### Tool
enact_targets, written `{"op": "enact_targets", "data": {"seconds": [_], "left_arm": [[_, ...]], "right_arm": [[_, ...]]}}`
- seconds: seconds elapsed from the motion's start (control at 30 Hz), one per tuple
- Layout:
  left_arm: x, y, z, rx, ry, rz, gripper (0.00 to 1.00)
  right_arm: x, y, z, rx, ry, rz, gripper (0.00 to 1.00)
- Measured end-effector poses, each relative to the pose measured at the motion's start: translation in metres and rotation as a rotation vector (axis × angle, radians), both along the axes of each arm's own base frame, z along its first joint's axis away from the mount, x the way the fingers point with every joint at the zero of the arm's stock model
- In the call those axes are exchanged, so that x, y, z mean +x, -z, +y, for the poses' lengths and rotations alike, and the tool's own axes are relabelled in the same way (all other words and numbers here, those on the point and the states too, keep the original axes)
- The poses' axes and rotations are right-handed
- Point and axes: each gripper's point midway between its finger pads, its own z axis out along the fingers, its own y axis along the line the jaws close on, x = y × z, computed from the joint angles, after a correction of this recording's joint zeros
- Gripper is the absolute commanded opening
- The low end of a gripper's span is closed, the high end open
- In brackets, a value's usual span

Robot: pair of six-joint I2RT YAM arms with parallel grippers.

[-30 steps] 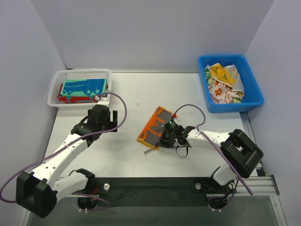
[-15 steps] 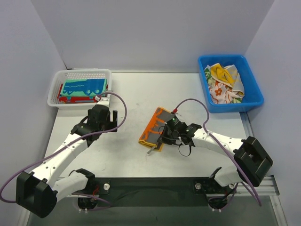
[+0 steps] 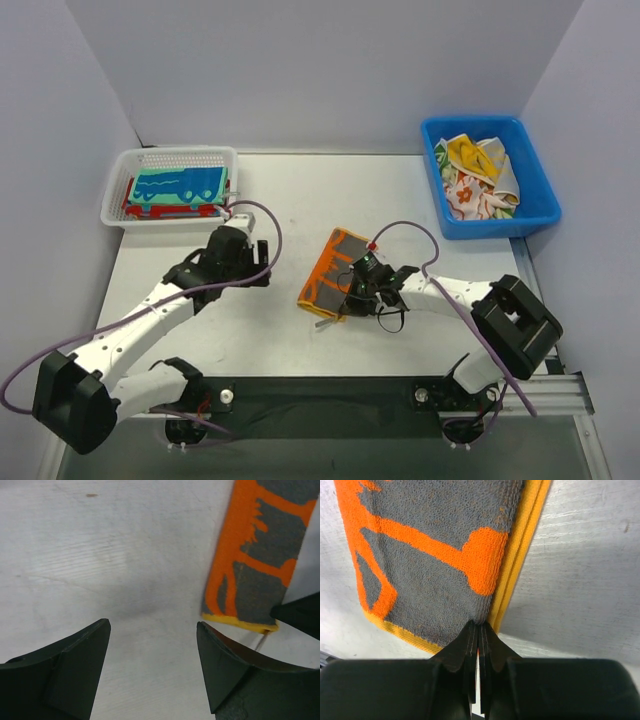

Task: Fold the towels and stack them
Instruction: Smooth out wrinkles on the folded towel

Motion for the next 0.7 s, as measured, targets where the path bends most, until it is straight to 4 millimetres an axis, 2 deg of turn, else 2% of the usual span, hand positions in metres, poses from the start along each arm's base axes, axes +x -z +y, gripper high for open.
{"op": "enact_targets", "data": {"seconds": [0.1,0.2,0.3,0.4,0.7], "left_arm": [[-0.016,0.017,-0.037,-0.028,0.084,0.034,0.8],[-0.035,0.048,-0.062,-0.018,0.143,0.101,0.74],[-0.045,0.081,-0.064,0.009,0.126,0.168,0.67],[-0.05,0.101,-0.059,0.029,0.09,0.203,0.65],[-0.038,0.104,-0.082,-0.034,0.062,0.163,0.64]], "right_arm": [[0.001,0.0,0.0,0.014,0.004,-0.004,0.0],[0.003,-0.002,-0.001,0.036,0.013,-0.013,0.0],[0.005,-0.005,-0.003,0.058,0.03,-0.018,0.0],[0.008,-0.008,-0.003,0.082,0.046,-0.021,0.0],[0.012,-0.013,0.005,0.147,0.068,-0.021,0.0]]}}
